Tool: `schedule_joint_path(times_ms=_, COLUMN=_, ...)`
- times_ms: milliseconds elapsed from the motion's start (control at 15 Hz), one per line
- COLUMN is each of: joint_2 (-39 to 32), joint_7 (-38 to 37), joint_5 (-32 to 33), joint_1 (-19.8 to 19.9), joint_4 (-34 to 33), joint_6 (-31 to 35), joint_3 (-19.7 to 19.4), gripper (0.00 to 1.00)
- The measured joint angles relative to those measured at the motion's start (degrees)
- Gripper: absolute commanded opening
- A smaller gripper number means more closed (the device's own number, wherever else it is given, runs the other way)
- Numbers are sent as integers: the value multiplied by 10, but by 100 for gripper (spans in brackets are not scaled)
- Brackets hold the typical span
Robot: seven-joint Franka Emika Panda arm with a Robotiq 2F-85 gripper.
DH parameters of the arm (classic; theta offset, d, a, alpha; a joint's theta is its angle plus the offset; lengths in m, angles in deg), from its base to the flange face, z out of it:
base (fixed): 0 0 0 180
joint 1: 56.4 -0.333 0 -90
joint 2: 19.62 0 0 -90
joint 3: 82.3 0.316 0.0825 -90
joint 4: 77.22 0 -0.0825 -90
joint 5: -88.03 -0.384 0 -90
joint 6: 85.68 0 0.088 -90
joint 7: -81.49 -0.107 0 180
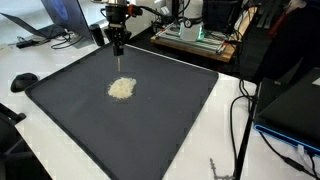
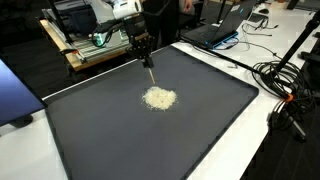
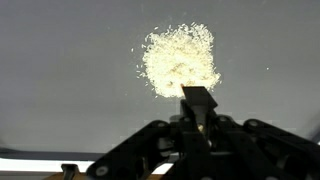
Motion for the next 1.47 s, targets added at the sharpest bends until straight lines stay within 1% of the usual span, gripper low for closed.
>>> schedule_joint_path(times_ms=667, joint_2=21, joint_7=-189, joint_5=292, joint_1=-9, joint_4=0, joint_6=-1, joint_3=3, gripper=3)
schedule_joint_path(times_ms=1000, joint_2=21, joint_7=-296, joint_5=458, joint_1=-28, joint_4=-1, joint_6=-20, joint_3=4, gripper=3)
schedule_joint_path(times_ms=1467, joint_2=21, joint_7=-368, joint_5=598, joint_1=-65, joint_4=0, joint_6=-60, joint_3=22, gripper=3)
